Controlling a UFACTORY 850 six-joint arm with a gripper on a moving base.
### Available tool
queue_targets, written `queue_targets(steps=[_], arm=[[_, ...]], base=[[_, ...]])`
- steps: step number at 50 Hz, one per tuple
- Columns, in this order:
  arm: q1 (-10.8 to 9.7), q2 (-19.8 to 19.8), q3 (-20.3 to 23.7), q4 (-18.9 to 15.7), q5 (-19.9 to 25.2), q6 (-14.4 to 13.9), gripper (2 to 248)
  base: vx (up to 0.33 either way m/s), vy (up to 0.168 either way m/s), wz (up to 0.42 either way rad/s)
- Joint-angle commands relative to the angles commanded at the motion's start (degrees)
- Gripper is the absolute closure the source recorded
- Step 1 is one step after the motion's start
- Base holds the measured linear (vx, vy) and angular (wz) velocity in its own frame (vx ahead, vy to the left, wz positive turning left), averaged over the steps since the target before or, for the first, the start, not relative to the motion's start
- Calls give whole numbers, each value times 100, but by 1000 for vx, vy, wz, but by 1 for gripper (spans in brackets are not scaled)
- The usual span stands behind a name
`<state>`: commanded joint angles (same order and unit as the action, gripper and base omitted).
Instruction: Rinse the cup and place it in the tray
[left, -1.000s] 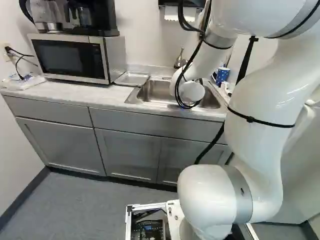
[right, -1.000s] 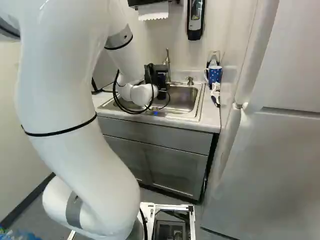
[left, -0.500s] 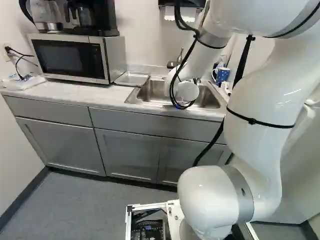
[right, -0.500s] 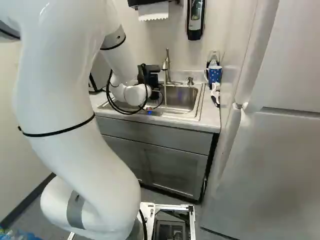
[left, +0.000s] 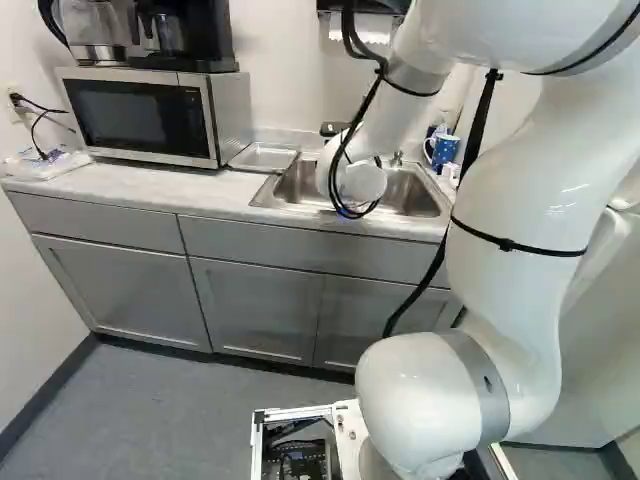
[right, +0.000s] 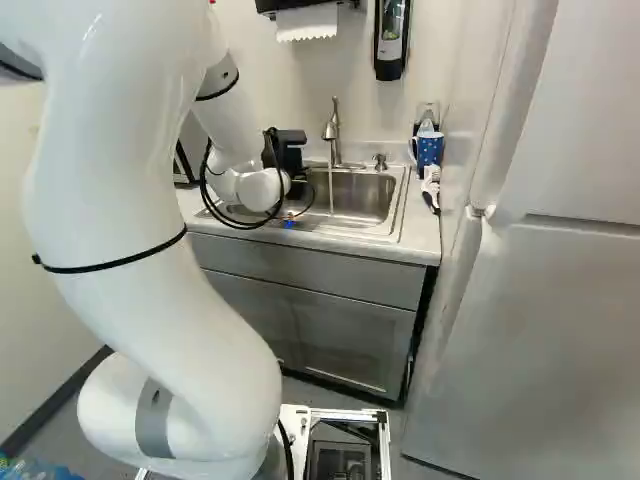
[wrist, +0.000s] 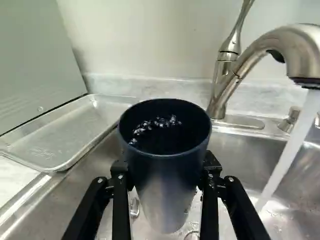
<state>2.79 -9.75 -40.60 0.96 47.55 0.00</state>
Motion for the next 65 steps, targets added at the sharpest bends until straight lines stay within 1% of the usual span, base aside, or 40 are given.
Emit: queue_targets(steps=[21, 39, 65], arm=[[101, 190, -65, 0, -23, 0, 126], [253, 233, -257, 35, -218, 0, 126], [533, 400, -417, 91, -575, 0, 126]], base=[[0, 0, 0], [0, 0, 0], [0, 0, 0]])
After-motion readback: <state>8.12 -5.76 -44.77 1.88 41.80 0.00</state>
